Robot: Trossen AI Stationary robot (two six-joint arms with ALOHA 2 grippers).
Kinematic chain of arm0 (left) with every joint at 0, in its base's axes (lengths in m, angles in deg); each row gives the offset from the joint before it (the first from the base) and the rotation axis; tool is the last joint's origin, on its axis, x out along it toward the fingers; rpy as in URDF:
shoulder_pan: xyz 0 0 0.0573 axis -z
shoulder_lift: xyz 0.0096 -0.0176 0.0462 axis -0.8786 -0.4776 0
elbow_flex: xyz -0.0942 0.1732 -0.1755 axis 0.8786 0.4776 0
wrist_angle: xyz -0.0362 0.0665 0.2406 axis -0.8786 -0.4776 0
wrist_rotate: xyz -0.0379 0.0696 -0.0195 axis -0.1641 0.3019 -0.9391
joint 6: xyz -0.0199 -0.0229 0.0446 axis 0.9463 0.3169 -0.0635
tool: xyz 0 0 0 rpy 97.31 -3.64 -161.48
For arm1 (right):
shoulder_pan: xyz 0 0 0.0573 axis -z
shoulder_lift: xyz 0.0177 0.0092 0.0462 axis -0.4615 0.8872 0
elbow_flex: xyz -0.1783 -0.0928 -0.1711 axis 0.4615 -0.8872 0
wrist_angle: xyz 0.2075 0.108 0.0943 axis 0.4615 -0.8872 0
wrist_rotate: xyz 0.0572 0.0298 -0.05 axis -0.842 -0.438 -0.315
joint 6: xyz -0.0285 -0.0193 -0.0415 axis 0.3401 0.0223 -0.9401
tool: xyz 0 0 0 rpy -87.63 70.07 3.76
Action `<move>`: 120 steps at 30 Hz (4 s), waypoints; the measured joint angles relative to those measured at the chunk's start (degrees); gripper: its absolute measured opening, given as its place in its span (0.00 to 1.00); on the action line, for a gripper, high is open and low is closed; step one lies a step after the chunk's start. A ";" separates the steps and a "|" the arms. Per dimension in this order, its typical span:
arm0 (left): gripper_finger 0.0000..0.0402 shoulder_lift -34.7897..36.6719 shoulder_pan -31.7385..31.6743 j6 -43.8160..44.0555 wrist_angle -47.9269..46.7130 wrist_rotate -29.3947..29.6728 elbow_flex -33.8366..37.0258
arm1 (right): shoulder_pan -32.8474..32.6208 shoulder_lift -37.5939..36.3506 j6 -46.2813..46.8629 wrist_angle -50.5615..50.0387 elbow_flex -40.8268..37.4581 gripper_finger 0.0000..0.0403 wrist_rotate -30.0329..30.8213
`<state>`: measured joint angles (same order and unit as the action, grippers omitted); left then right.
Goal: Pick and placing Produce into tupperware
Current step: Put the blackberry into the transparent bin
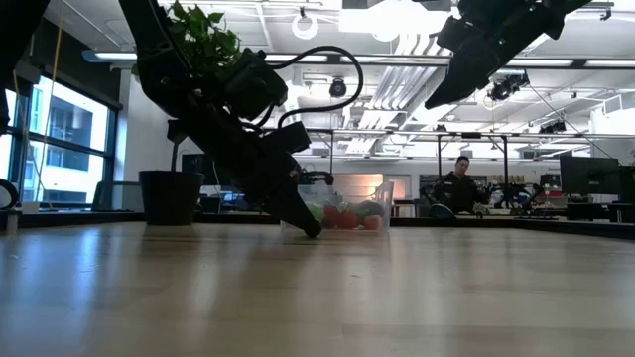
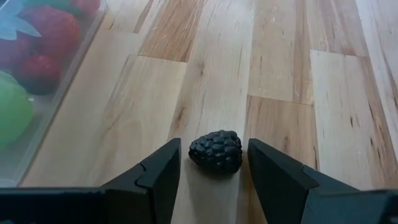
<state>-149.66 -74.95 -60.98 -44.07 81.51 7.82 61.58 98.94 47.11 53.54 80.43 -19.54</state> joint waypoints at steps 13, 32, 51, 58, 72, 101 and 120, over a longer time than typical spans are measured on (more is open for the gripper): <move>0.44 0.00 0.00 -0.13 0.35 -0.21 0.00 | -0.01 0.02 -0.01 0.00 0.00 0.19 0.01; 0.29 0.02 0.00 1.33 0.37 -0.42 0.00 | -0.01 0.02 0.00 0.00 0.00 0.19 0.00; 0.29 5.60 0.15 -0.88 9.83 2.34 0.02 | -0.01 0.02 -0.02 0.00 0.00 0.19 0.01; 0.29 11.39 -1.57 -10.72 9.84 9.13 -4.16 | 0.00 -0.01 -0.02 0.00 0.00 0.19 0.02; 0.29 -0.09 -15.87 -15.00 -38.06 -4.47 -33.93 | 0.00 0.02 -0.02 0.00 0.00 0.19 0.02; 0.52 -5.18 -16.90 -15.14 -40.25 -8.61 -34.93 | 0.01 0.02 -0.02 0.00 0.00 0.19 0.01; 0.49 -5.07 -15.12 -15.61 -45.60 -5.98 -34.53 | 0.01 0.02 -0.01 0.00 0.00 0.19 0.00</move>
<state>-154.73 -90.07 -76.59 -89.67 75.53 -26.71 61.59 98.95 47.10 53.54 80.43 -19.54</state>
